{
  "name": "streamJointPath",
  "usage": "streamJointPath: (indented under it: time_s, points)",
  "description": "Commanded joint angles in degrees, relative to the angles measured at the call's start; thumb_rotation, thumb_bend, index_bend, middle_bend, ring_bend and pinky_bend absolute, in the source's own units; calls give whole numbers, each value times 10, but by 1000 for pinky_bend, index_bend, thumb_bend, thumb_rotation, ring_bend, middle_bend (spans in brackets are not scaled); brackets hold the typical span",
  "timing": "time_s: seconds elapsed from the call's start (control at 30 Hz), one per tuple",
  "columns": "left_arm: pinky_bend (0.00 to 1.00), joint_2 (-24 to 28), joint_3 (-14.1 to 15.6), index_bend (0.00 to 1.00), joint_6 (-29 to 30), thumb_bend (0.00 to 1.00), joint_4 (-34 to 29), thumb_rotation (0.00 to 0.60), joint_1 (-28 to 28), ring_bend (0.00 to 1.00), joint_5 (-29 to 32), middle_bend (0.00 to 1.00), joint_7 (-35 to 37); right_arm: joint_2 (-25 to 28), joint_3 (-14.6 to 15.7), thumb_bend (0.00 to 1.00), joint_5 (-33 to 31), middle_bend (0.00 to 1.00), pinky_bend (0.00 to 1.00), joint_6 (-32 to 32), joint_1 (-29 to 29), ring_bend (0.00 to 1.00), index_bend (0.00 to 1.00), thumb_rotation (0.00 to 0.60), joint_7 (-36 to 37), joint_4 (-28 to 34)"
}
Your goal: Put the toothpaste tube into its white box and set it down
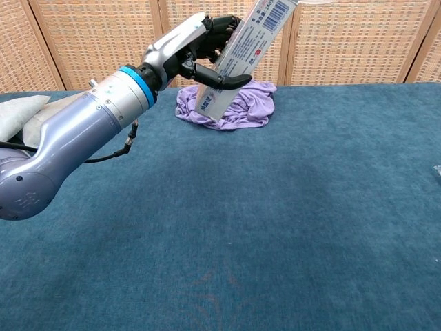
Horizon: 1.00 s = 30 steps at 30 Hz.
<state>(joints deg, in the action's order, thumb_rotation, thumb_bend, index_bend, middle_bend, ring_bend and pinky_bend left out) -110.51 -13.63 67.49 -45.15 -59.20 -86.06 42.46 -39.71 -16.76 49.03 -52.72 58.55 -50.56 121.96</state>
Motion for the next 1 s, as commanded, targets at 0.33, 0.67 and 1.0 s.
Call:
streamJointPath:
  time_s: [0.33,0.67,1.0]
  points:
    - [539,14,4,556,-22,552,-20,600,-7,490,2,527,-45,-3,28,615,-2,631,498,15,37,498,634,600,-62,-3]
    - [539,13,6,557,-28,552,-3,600,-7,490,4,527,-39,-5,40,633,-10,635,498,13,48,499,639,600,-62,-3]
    - [539,6,9,556,-31,552,12,600,-8,490,5,527,-35,-2,46,633,-3,636,498,17,52,500,640,600,-52,-8]
